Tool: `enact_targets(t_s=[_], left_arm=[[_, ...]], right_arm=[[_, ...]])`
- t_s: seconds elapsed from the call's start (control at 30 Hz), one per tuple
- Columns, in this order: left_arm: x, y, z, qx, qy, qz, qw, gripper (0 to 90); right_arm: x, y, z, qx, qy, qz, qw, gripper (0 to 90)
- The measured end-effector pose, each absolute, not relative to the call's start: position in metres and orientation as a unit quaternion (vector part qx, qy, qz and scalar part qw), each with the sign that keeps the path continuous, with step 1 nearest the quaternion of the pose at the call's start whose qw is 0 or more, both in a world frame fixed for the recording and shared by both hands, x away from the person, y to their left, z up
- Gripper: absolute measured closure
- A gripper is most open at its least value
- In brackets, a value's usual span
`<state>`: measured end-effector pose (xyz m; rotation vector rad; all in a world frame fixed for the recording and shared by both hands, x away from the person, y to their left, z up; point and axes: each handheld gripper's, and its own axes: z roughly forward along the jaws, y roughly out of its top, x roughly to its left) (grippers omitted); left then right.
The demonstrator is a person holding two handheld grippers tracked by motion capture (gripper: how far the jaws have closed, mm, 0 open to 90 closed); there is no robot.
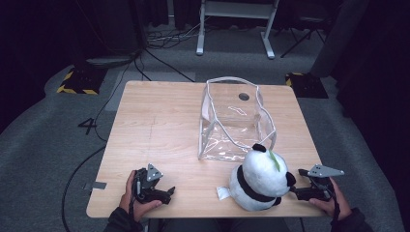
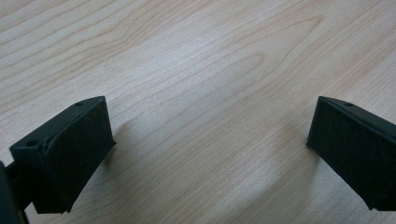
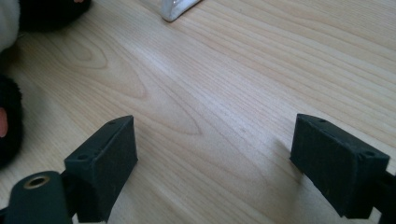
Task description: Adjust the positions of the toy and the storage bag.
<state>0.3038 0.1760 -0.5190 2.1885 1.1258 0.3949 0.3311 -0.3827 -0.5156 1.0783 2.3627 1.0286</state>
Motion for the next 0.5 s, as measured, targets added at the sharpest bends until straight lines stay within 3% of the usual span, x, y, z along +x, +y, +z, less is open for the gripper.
enact_targets(t_s=[0.2,0.5], left_arm=[[0.304,0.176,-0.519,0.832,0.428,0.151,0.319,0.1],[0.304,0.176,-0.519,0.833,0.426,0.152,0.318,0.2]], right_arm=[[0.324,-0.386,-0.511,0.381,0.835,0.36,0.167,16.0],[0.294,-0.375,-0.479,0.343,0.829,0.407,0.173,15.9]])
